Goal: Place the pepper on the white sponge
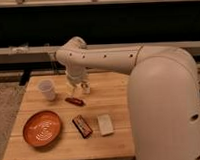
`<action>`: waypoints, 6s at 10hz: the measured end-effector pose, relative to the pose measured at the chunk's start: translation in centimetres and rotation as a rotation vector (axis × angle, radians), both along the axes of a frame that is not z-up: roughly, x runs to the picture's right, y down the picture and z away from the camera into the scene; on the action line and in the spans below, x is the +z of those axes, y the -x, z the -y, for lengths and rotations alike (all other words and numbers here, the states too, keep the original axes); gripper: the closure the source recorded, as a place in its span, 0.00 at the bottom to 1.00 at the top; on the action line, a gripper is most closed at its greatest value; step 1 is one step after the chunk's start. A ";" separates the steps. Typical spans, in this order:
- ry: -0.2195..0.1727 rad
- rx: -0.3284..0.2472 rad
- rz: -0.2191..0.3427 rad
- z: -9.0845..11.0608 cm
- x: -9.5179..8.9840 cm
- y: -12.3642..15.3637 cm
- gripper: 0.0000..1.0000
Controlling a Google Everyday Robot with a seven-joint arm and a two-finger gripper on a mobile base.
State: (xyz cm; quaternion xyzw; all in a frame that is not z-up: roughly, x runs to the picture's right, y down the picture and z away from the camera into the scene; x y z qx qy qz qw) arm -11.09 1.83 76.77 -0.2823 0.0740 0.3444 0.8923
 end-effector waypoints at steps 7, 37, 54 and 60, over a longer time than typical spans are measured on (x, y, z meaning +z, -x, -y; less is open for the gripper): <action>0.026 -0.190 0.165 -3.6 6.1 7.0 0.20; 0.149 -0.178 0.026 -8.1 1.5 -7.7 0.85; 0.332 -0.275 0.069 -17.1 1.4 -12.2 0.85; 0.390 -0.307 0.055 -18.2 2.7 -13.1 0.42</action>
